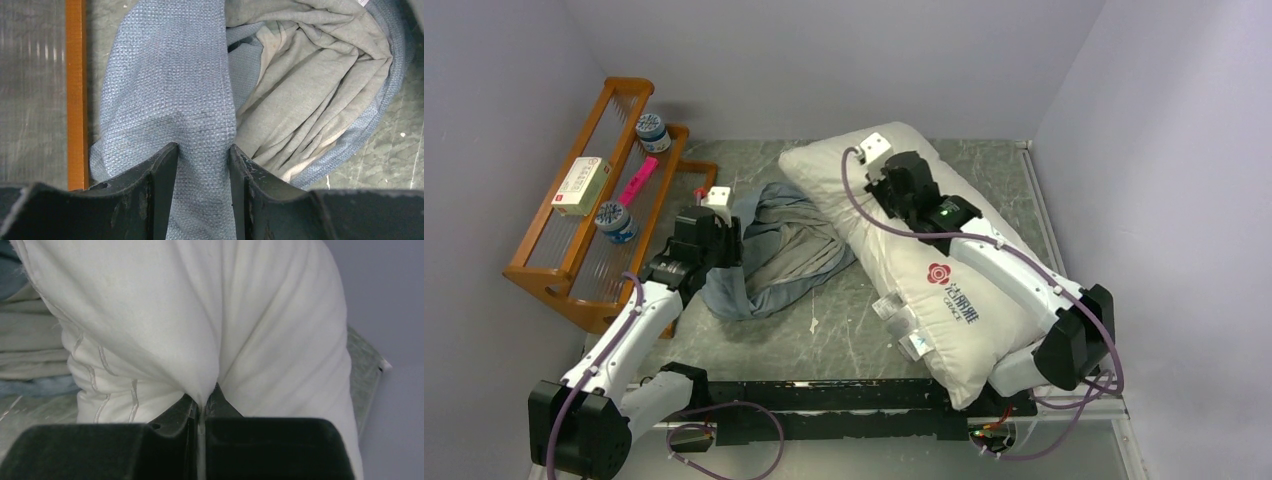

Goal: Remove the pillowcase from the pillow
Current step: Adjust the pillow at the center of the board.

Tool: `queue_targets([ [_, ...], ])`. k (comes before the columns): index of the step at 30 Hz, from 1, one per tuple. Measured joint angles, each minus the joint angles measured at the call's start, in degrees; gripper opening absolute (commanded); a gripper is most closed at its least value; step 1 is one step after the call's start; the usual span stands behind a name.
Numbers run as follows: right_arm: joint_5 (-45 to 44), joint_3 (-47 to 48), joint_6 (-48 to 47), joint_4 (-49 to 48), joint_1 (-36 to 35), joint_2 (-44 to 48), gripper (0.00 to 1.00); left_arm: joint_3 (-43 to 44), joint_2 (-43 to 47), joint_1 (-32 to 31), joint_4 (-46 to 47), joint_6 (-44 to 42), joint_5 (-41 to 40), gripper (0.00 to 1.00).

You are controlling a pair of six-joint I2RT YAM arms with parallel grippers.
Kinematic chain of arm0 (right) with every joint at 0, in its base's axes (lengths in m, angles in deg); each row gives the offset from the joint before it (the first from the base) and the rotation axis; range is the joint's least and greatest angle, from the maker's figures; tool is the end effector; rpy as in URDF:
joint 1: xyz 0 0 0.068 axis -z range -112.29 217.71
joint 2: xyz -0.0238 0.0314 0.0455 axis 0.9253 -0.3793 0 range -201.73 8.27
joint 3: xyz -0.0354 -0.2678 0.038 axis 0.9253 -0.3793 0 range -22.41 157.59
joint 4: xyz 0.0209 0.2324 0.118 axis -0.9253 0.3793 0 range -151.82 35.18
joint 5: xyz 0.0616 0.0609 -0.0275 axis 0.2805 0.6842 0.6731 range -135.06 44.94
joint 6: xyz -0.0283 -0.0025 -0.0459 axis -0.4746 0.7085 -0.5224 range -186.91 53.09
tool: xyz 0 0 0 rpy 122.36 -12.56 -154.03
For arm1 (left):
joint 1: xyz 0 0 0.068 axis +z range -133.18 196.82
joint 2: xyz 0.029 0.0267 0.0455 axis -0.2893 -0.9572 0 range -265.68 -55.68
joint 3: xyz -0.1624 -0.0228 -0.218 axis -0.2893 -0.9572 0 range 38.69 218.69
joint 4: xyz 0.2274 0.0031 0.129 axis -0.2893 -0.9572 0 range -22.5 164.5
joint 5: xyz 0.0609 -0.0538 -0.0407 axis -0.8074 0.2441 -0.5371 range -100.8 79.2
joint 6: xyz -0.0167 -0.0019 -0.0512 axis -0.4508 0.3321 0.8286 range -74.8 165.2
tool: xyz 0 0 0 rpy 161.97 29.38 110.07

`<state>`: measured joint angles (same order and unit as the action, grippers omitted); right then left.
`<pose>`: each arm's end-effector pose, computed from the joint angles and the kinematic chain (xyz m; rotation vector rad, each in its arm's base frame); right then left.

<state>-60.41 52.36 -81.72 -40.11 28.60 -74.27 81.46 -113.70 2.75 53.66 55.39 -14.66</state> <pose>0.2627 0.2015 0.3481 -0.7892 1.9087 -0.0186 0.2148 -0.0513 0.2664 0.0367 2.2036 -0.1629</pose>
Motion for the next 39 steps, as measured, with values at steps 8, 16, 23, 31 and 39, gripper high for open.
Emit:
queue_targets([
  [8, -9.51, -0.85, 3.1, -1.88, 8.11, 2.6, 0.0, -0.17, 0.0, 0.0, 0.13, -0.02, 1.73, 0.38],
  [16, -13.16, -2.67, 6.43, -4.85, 14.8, 2.78, 0.0, -0.39, 0.0, 0.0, 1.03, -0.44, 4.26, 0.29],
  [23, -12.28, 0.26, 8.0, -9.49, 14.71, -7.06, 0.0, -0.42, 0.07, -0.04, 1.77, -0.81, 7.69, 0.23],
  [31, -9.57, 6.97, 8.76, -12.41, 14.71, -17.31, 0.11, -1.29, 0.11, -0.42, 3.96, -1.95, 13.77, 0.14],
  [39, -6.54, 6.93, 11.58, -15.98, 15.1, -16.28, 0.59, -1.7, 0.11, -0.92, 5.64, -2.34, 19.82, 0.05],
])
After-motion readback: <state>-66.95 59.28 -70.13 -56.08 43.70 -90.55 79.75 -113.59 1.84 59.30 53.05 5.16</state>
